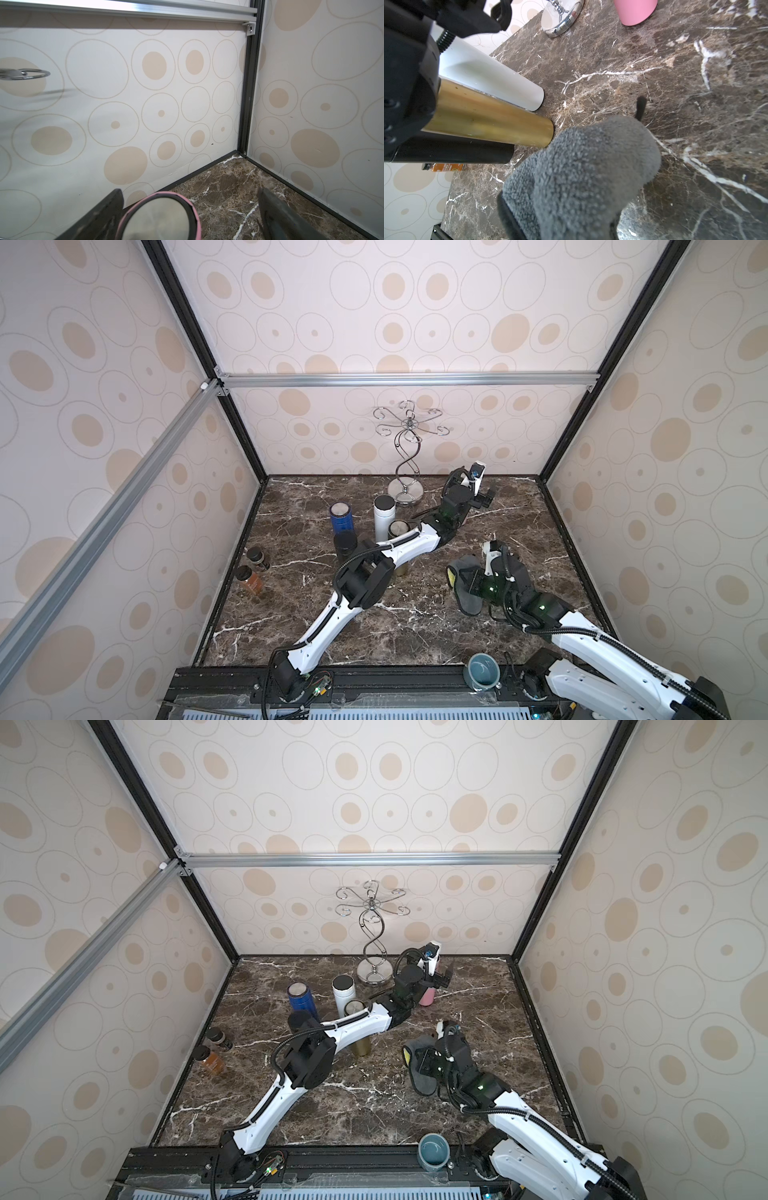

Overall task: Wipe the surface of the thermos
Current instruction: Place the thermos at the center of the board, then pick up the thermos from the center of the board.

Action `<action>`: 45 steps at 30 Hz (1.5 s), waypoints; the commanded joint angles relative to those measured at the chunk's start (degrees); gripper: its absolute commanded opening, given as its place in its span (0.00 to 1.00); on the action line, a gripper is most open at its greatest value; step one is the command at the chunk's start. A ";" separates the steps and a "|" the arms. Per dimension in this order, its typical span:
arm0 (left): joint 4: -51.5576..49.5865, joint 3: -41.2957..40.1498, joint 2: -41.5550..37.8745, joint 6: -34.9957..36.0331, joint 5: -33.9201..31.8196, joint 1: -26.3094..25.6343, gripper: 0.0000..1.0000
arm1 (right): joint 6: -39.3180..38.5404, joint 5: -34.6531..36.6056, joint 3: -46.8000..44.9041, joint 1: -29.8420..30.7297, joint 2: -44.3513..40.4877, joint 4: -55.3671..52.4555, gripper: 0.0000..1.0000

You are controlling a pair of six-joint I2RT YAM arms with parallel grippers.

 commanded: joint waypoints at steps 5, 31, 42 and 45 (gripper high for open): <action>1.86 -0.31 -4.01 2.31 -2.45 -0.18 1.00 | -0.10 0.16 2.55 -0.37 -0.55 -0.87 0.00; -3.15 -21.10 -37.51 18.34 -25.48 -11.29 1.00 | -1.33 -3.35 4.52 -0.34 0.15 -0.75 0.00; -21.08 -58.52 -80.72 -2.81 -31.39 -14.68 1.00 | -0.89 -5.37 3.20 -0.42 2.44 -1.01 0.00; -27.91 -64.15 -87.92 -7.29 -35.15 -14.78 1.00 | -1.22 -5.28 3.24 -0.42 3.19 -1.18 0.00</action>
